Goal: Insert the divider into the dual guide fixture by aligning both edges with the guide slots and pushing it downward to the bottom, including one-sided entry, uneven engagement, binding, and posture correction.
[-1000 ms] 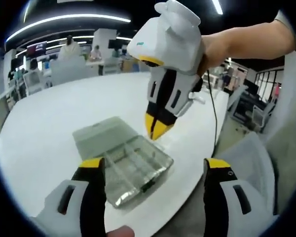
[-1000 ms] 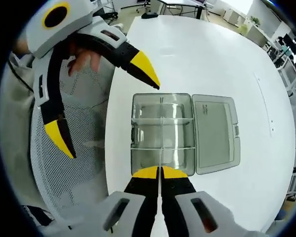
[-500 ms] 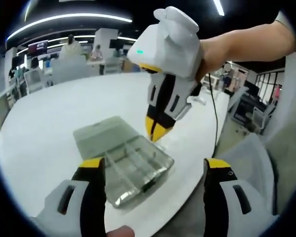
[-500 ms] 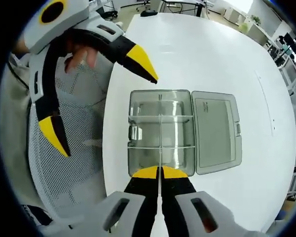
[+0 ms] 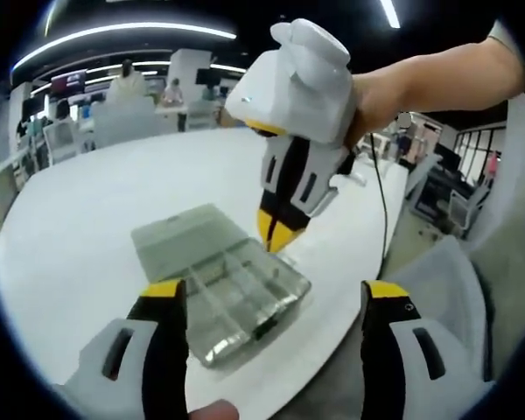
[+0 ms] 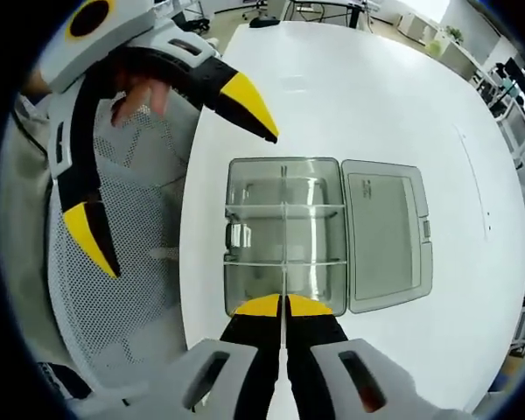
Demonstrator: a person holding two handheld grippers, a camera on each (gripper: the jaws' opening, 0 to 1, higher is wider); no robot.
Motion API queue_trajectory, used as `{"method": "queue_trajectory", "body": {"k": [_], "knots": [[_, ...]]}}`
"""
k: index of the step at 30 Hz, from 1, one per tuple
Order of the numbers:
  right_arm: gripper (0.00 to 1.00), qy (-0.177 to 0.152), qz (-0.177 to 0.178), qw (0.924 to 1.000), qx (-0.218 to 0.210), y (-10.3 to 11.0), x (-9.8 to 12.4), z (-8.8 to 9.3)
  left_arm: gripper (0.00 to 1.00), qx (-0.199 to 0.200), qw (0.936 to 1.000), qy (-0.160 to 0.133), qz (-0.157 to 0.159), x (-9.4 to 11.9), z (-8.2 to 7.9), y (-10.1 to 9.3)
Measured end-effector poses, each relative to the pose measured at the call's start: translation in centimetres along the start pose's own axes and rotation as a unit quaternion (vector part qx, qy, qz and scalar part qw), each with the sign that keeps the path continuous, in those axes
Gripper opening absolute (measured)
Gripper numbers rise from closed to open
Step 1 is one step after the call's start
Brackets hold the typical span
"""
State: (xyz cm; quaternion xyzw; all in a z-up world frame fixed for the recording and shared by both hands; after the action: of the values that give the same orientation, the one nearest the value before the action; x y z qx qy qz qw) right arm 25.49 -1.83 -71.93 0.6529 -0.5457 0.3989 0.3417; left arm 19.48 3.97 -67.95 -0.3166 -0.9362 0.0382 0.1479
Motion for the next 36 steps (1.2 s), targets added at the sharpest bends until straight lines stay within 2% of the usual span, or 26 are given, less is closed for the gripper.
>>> {"method": "queue_trajectory", "body": {"k": [36], "knots": [[0.0, 0.007, -0.013, 0.9999, 0.0, -0.21, -0.85, 0.61, 0.8, -0.003, 1.0, 0.001, 0.0, -0.01, -0.2, 0.38]]}}
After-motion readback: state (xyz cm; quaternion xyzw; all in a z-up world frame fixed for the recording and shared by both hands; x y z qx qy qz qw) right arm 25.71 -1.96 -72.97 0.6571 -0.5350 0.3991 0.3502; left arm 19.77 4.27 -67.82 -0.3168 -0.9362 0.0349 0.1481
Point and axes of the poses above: the point that each gripper's makers call its tool centre point, and the gripper's own axes: x roughly backward along the fingers, y roughly to its left, z roughly out of its underside, the point moved 2 cm from there along x, roughly backward along the fingers, and after that the axes turned 14 degrees about -y, right-handed, at the moved point
